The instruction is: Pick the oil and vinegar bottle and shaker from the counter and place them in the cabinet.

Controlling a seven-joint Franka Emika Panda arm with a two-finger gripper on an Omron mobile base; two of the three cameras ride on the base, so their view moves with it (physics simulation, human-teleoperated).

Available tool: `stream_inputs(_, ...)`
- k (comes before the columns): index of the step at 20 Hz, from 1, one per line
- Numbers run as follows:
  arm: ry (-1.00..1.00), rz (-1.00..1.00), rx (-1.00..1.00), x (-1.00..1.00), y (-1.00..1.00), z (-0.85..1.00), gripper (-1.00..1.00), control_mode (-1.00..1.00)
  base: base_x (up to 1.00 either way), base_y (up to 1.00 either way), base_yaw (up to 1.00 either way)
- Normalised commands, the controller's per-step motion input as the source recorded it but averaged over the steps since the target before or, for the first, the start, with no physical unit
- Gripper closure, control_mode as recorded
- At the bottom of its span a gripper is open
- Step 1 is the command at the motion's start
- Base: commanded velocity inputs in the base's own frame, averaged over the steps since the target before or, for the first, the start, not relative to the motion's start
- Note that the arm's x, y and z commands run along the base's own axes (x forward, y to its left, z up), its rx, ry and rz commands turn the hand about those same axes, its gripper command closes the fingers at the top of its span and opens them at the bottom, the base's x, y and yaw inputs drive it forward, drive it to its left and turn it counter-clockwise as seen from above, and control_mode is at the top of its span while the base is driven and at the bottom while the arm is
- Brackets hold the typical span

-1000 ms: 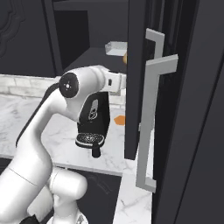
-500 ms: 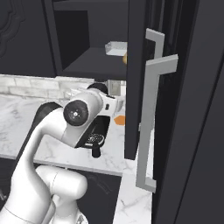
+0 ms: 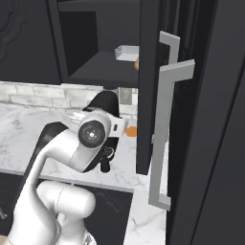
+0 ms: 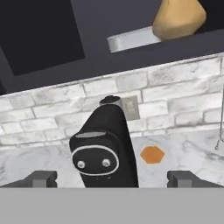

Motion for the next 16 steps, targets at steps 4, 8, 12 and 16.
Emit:
stream_inputs(4,0.13,0.14,0.00,0.00,0.20,-0.59,-1.00,-1.00,0.00,0.00,0.00)
stream_inputs(8,0.15,0.14,0.00,0.00,0.13,-0.65,-1.00,-1.00,0.00,0.00,0.00)
stream_inputs(12,0.15,0.13,0.00,0.00,0.08,-0.56,-1.00,-1.00,0.00,0.00,0.00)
stream_inputs(16,0.16,0.11,-0.01,0.00,0.11,-0.48,-1.00,-1.00,0.00,0.00,0.00)
